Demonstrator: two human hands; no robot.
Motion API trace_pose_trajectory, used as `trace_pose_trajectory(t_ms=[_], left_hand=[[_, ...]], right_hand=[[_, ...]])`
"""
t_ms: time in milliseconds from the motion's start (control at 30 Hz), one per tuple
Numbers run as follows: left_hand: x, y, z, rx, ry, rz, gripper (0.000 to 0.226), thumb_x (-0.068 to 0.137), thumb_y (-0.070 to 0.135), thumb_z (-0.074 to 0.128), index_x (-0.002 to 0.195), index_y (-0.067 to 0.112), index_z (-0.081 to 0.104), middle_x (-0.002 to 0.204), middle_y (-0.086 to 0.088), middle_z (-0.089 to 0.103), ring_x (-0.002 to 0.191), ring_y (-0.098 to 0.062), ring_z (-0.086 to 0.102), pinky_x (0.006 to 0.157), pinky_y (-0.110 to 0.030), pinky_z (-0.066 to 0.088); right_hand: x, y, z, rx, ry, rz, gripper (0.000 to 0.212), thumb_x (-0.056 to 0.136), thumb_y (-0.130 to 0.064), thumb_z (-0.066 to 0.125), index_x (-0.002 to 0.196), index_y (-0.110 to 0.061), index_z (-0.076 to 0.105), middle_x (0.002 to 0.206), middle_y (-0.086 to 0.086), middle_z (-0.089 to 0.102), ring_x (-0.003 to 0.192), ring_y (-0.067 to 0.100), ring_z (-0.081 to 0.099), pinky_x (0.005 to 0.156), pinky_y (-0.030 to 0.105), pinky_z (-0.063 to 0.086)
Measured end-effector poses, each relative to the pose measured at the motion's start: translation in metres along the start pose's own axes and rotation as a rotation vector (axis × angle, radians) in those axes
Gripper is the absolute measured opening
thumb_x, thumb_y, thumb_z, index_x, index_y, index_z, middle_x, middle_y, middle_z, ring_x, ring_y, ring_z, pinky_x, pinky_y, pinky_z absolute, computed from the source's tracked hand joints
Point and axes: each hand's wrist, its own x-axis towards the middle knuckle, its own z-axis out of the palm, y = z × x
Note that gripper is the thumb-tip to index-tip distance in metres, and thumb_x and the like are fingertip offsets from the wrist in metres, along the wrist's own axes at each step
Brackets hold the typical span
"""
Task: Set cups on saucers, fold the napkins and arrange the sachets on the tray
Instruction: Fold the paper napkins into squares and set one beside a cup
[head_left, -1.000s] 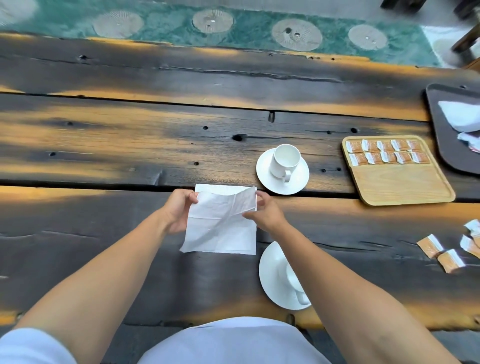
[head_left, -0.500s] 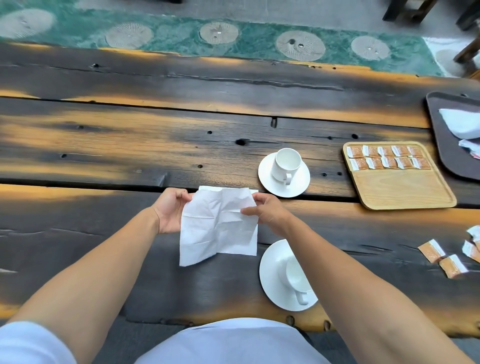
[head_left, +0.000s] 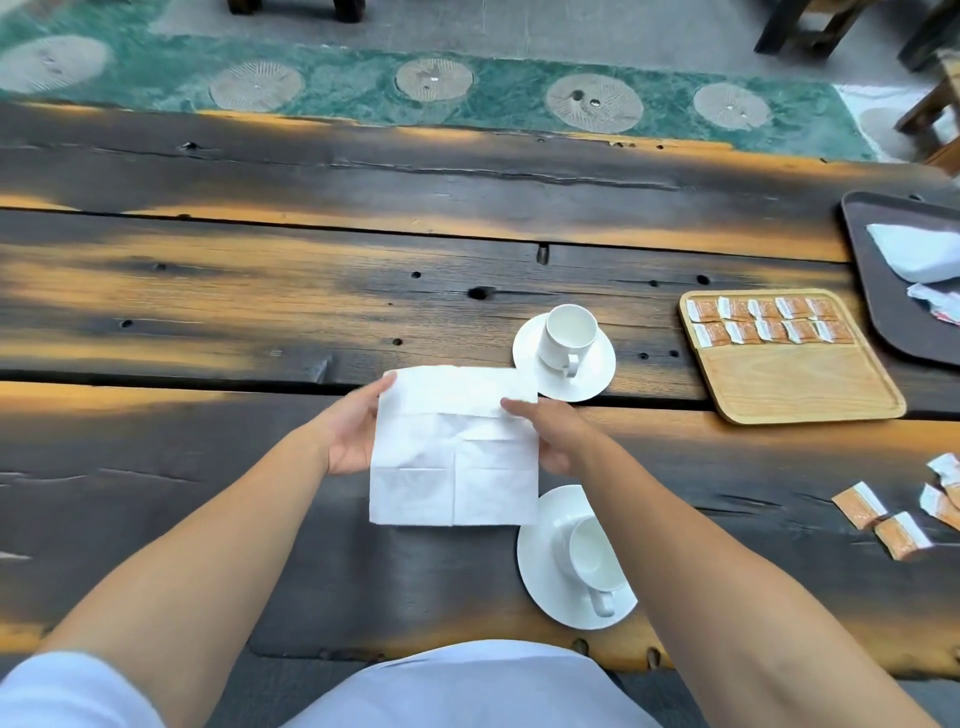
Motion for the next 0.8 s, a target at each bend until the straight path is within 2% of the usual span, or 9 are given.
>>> trace_pose_trajectory(t_ms=[100, 200, 300, 400, 533, 633, 700, 733, 800], left_hand=[[0.004, -0.013, 0.004, 0.114, 0.022, -0.044, 0.057, 0.081, 0.025, 0.075, 0.133, 0.008, 0.058, 0.125, -0.015, 0.068, 0.106, -0.028, 0.067, 0.093, -0.042, 0.055], [0.007, -0.019, 0.003, 0.109, 0.055, -0.010, 0.056, 0.079, 0.002, 0.072, 0.132, 0.004, 0.057, 0.124, -0.017, 0.067, 0.117, -0.033, 0.062, 0.104, -0.046, 0.047], [0.009, -0.018, 0.002, 0.065, 0.056, 0.029, 0.054, 0.078, -0.010, 0.068, 0.129, 0.004, 0.059, 0.124, -0.020, 0.067, 0.118, -0.036, 0.062, 0.101, -0.049, 0.050], [0.008, -0.019, 0.002, 0.020, 0.054, 0.023, 0.056, 0.073, -0.013, 0.067, 0.127, 0.002, 0.060, 0.122, -0.021, 0.068, 0.108, -0.036, 0.068, 0.085, -0.047, 0.059], [0.006, -0.020, 0.003, -0.024, 0.091, 0.026, 0.055, 0.077, -0.015, 0.064, 0.129, 0.001, 0.058, 0.123, -0.023, 0.067, 0.111, -0.037, 0.066, 0.085, -0.050, 0.058], [0.005, -0.017, 0.003, -0.095, 0.140, 0.057, 0.048, 0.083, -0.012, 0.062, 0.130, 0.001, 0.056, 0.124, -0.023, 0.066, 0.113, -0.037, 0.065, 0.085, -0.051, 0.058], [0.005, -0.015, 0.002, -0.125, 0.182, 0.068, 0.044, 0.087, -0.009, 0.060, 0.130, 0.000, 0.055, 0.126, -0.022, 0.065, 0.114, -0.036, 0.064, 0.089, -0.051, 0.056], [0.006, -0.015, 0.002, -0.131, 0.197, 0.069, 0.042, 0.089, -0.007, 0.060, 0.130, 0.000, 0.055, 0.126, -0.022, 0.064, 0.114, -0.035, 0.064, 0.090, -0.051, 0.054], [0.005, -0.016, 0.001, -0.115, 0.197, 0.062, 0.039, 0.091, -0.002, 0.061, 0.129, 0.000, 0.056, 0.125, -0.022, 0.065, 0.113, -0.034, 0.064, 0.092, -0.049, 0.053]], right_hand=[[-0.001, 0.011, 0.001, -0.017, 0.054, 0.054, 0.033, 0.087, -0.002, 0.066, 0.120, -0.002, 0.062, 0.116, 0.018, 0.070, 0.094, 0.031, 0.070, 0.085, 0.046, 0.057], [-0.003, 0.010, -0.001, 0.041, 0.052, 0.101, 0.037, 0.087, -0.005, 0.067, 0.122, -0.006, 0.060, 0.117, 0.018, 0.070, 0.104, 0.033, 0.069, 0.091, 0.051, 0.055], [-0.003, 0.007, -0.006, 0.028, -0.021, 0.100, 0.038, 0.086, -0.006, 0.069, 0.123, -0.006, 0.061, 0.120, 0.016, 0.069, 0.112, 0.032, 0.067, 0.098, 0.048, 0.052], [-0.008, 0.012, -0.003, -0.125, -0.038, 0.107, 0.041, 0.080, 0.006, 0.070, 0.118, -0.008, 0.064, 0.111, 0.011, 0.074, 0.101, 0.029, 0.072, 0.087, 0.046, 0.058], [-0.003, 0.014, 0.002, 0.048, 0.044, 0.025, 0.054, 0.079, 0.015, 0.065, 0.129, -0.003, 0.054, 0.113, 0.016, 0.071, 0.096, 0.032, 0.070, 0.084, 0.048, 0.059], [-0.004, 0.013, 0.000, 0.039, -0.025, 0.046, 0.081, 0.080, 0.008, 0.069, 0.142, -0.031, 0.034, 0.119, 0.008, 0.068, 0.088, 0.029, 0.069, 0.083, 0.046, 0.058], [-0.006, 0.017, 0.002, -0.078, -0.056, 0.031, 0.102, 0.079, 0.010, 0.069, 0.148, -0.048, 0.021, 0.112, 0.002, 0.068, 0.073, 0.022, 0.065, 0.068, 0.035, 0.059], [-0.004, 0.019, 0.003, -0.087, -0.039, -0.006, 0.103, 0.078, 0.012, 0.068, 0.147, -0.050, 0.023, 0.108, 0.003, 0.067, 0.070, 0.020, 0.063, 0.064, 0.032, 0.057], [-0.001, 0.020, 0.006, -0.059, 0.011, -0.090, 0.093, 0.077, 0.016, 0.065, 0.144, -0.043, 0.038, 0.105, 0.009, 0.063, 0.080, 0.021, 0.060, 0.078, 0.035, 0.056]])
